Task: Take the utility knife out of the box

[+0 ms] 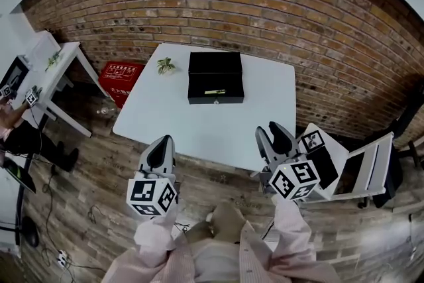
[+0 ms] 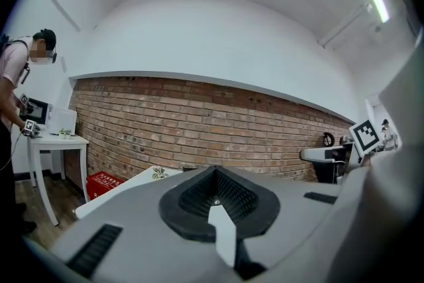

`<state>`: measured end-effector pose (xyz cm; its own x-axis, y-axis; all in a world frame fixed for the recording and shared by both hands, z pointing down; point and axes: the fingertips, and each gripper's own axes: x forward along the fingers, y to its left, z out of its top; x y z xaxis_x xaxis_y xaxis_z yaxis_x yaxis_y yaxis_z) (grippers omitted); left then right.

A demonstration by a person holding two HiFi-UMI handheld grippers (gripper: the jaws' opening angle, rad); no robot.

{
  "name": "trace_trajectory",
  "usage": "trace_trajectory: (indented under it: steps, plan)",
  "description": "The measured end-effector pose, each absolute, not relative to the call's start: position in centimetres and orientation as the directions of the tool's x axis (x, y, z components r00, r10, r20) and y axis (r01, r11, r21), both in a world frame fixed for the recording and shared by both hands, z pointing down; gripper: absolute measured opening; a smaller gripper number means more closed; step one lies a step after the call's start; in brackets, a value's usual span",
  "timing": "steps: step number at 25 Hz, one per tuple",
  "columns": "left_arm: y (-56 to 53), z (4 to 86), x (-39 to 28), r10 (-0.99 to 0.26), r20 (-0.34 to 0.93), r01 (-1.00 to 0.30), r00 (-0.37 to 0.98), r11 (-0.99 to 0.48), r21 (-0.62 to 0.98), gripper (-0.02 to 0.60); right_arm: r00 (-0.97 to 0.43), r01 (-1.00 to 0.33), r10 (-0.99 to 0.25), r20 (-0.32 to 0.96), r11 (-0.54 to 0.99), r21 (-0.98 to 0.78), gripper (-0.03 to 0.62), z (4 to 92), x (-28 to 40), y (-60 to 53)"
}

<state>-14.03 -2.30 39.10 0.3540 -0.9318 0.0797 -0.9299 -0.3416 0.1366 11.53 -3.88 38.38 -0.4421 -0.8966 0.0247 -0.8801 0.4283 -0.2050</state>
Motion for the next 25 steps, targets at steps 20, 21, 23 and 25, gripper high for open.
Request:
trace_trajectory:
  steps: [20,21,23,25]
  plan:
    - [-15.4,43.0,-15.3,-0.939,0.179,-0.946,0.294,-0.26,0.193,-0.008,-0.52,-0.851,-0.839,0.159,0.493,-0.181,0.152,42.5,9.7,-20.3]
    - [-16.0,43.3,-15.2,-0.938,0.187,-0.946,0.294,-0.257,0.197,-0.008,-0.527,-0.847,-0.833,0.17,0.5,-0.181,0.152,42.9,9.6,-21.1]
    - [-17.2,43.9,-14.9,-0.934,0.203,-0.945,0.294,-0.253,0.205,-0.009,-0.541,-0.839,-0.82,0.187,0.511,-0.184,0.152,43.4,9.4,-22.4]
    - [-18.3,44.4,-14.8,-0.93,0.22,-0.945,0.294,-0.249,0.213,-0.008,-0.552,-0.833,-0.808,0.205,0.522,-0.184,0.152,43.9,9.1,-23.6]
